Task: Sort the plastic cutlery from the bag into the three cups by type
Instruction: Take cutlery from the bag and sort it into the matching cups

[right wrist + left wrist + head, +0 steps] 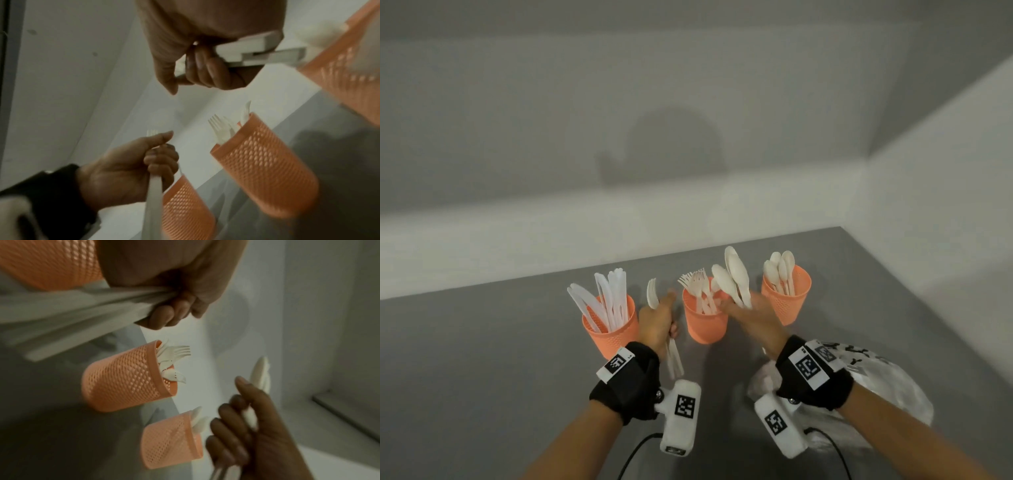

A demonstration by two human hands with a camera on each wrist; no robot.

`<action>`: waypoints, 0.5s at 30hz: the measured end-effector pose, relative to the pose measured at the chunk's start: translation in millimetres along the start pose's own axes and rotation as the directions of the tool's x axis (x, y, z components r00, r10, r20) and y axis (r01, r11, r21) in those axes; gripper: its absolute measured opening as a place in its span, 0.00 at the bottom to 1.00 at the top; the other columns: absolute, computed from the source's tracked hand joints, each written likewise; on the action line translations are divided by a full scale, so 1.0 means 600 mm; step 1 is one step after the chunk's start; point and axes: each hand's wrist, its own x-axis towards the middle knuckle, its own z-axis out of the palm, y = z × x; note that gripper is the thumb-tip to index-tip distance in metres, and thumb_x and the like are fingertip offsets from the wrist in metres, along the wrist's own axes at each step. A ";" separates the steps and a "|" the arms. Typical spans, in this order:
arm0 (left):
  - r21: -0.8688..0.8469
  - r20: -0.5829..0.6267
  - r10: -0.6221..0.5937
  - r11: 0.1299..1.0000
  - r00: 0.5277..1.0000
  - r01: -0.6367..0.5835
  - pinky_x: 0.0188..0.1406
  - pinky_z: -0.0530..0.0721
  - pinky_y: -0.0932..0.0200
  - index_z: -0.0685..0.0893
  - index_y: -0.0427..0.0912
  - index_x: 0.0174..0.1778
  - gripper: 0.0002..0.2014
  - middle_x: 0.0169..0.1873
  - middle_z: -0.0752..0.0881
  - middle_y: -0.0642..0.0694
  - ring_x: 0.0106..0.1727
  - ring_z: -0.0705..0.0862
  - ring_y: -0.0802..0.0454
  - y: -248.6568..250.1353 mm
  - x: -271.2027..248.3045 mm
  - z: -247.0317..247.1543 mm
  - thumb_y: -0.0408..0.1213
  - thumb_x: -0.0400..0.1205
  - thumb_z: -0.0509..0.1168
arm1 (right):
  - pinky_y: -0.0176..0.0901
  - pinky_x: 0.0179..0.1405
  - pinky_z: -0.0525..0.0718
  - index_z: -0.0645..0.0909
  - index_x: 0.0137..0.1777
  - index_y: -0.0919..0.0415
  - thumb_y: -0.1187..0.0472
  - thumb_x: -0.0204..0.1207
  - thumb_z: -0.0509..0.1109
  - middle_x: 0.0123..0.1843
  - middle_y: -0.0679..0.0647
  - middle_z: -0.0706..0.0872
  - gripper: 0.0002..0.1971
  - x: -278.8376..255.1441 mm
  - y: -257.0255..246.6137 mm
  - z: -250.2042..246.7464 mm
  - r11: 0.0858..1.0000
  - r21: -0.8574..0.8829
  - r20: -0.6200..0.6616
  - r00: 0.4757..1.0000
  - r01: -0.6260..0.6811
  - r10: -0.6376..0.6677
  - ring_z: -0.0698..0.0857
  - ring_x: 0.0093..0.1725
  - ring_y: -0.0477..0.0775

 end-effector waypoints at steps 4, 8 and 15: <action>0.006 0.007 0.128 0.992 0.992 -0.128 0.23 0.65 0.60 0.65 0.45 0.22 0.24 0.10 0.65 0.54 0.13 0.63 0.58 0.025 0.005 0.011 0.49 0.84 0.57 | 0.30 0.39 0.80 0.77 0.36 0.53 0.68 0.77 0.68 0.33 0.43 0.86 0.11 0.028 -0.028 -0.054 0.999 -0.019 -0.201 0.978 0.050 -0.053 0.83 0.33 0.36; -0.059 -0.073 0.323 0.943 0.943 -0.328 0.23 0.67 0.61 0.63 0.45 0.20 0.26 0.09 0.65 0.52 0.14 0.65 0.59 0.082 0.017 0.040 0.51 0.85 0.54 | 0.36 0.30 0.75 0.72 0.28 0.56 0.67 0.77 0.67 0.22 0.49 0.74 0.17 0.071 -0.061 -0.113 0.985 0.064 -0.500 0.859 0.160 -0.107 0.74 0.20 0.38; 0.032 -0.030 0.446 0.895 0.895 -0.445 0.24 0.73 0.67 0.67 0.43 0.21 0.27 0.09 0.71 0.52 0.15 0.71 0.62 0.092 0.048 0.094 0.51 0.86 0.52 | 0.33 0.23 0.68 0.65 0.25 0.55 0.55 0.79 0.67 0.22 0.50 0.66 0.22 0.124 -0.042 -0.146 0.973 0.133 -0.656 0.753 0.190 -0.057 0.65 0.17 0.39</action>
